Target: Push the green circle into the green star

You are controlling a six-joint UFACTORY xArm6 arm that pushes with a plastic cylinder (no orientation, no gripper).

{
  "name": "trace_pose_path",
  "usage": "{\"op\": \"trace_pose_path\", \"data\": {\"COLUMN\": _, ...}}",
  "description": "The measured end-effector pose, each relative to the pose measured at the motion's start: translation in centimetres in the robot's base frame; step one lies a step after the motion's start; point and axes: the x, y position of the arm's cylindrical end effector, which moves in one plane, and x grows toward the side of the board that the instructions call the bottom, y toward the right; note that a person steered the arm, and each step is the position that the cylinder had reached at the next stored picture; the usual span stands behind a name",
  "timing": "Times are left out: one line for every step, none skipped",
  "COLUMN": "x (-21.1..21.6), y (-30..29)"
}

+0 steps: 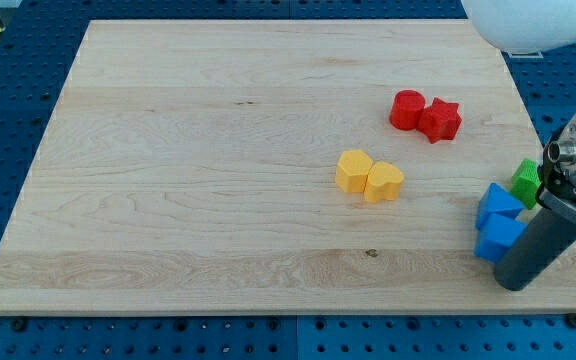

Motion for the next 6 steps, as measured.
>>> {"op": "trace_pose_path", "data": {"x": -1.8, "y": 0.0}}
{"op": "trace_pose_path", "data": {"x": -3.9, "y": 0.0}}
{"op": "trace_pose_path", "data": {"x": -4.0, "y": 0.3}}
{"op": "trace_pose_path", "data": {"x": -2.4, "y": 4.7}}
{"op": "trace_pose_path", "data": {"x": -2.1, "y": 6.8}}
{"op": "trace_pose_path", "data": {"x": -2.6, "y": 7.8}}
